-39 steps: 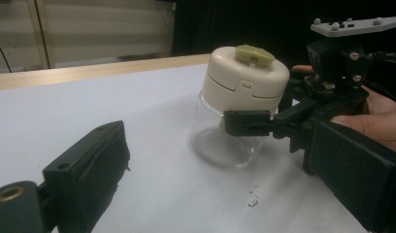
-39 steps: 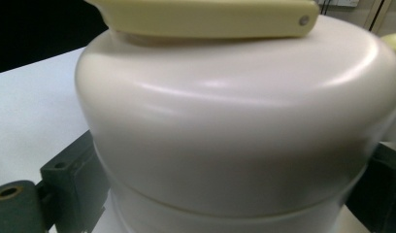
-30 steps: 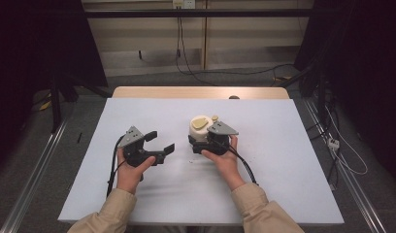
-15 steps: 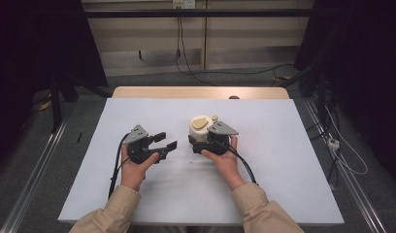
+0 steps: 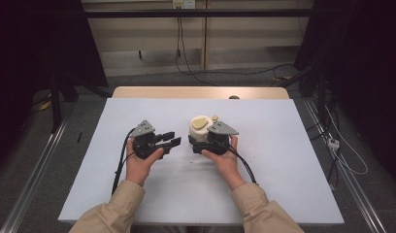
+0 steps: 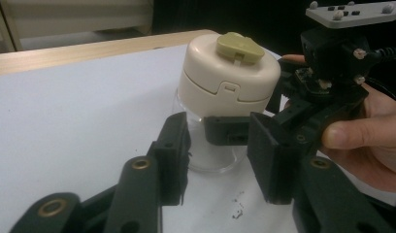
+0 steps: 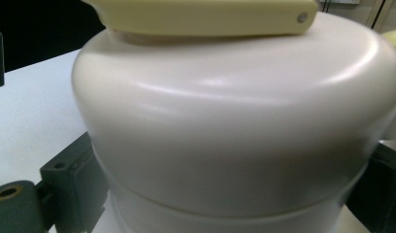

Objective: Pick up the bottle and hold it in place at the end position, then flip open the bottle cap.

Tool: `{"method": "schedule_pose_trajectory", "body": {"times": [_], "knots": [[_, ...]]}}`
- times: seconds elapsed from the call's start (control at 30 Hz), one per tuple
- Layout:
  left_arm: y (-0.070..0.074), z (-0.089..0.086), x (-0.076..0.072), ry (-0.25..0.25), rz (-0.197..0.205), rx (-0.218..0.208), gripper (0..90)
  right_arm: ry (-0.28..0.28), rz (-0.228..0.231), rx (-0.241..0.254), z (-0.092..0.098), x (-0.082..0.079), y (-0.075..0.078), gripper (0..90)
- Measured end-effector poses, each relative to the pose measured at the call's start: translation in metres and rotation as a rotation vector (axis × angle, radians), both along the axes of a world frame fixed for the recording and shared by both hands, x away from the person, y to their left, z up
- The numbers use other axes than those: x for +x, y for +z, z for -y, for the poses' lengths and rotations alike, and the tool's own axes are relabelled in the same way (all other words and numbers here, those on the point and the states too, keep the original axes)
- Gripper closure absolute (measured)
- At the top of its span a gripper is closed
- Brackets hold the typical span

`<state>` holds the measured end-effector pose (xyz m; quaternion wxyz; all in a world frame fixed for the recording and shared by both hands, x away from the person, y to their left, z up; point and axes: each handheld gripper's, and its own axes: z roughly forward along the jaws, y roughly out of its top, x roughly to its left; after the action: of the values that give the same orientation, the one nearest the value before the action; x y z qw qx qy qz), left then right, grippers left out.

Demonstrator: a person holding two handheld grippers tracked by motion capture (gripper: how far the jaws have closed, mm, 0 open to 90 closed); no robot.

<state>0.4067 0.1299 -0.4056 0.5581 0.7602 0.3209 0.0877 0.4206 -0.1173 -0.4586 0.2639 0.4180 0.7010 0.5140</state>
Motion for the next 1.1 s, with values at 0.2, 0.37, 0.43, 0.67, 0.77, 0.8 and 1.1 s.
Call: {"method": "schedule_pose_trajectory", "body": {"times": [0.2, 0.37, 0.43, 0.67, 0.77, 0.8, 1.1], "knots": [[0.001, 0.002, 0.004, 0.003, -0.027, -0.003, 71.5, 0.001, 0.002, -0.001, 0.000, 0.000, 0.000, 5.4], [0.001, 0.004, 0.008, -0.011, -0.036, 0.020, 78.1, 0.003, -0.001, 0.000, 0.000, 0.000, 0.000, 5.4], [0.002, 0.007, 0.009, -0.023, -0.033, 0.021, 79.9, 0.002, -0.002, -0.001, 0.000, 0.001, 0.000, 5.4], [0.008, 0.014, 0.012, -0.049, -0.027, 0.025, 88.7, 0.002, 0.000, -0.004, 0.000, 0.000, 0.000, 5.5], [0.009, 0.015, 0.013, -0.058, -0.031, 0.033, 90.0, 0.002, -0.001, -0.004, 0.000, 0.000, 0.000, 5.5], [0.009, 0.016, 0.013, -0.058, -0.032, 0.031, 90.0, 0.002, -0.002, -0.004, 0.000, 0.000, 0.000, 5.5], [0.012, 0.019, 0.015, -0.064, -0.039, 0.023, 90.0, 0.000, -0.003, -0.005, -0.001, 0.000, 0.000, 5.5]]}}
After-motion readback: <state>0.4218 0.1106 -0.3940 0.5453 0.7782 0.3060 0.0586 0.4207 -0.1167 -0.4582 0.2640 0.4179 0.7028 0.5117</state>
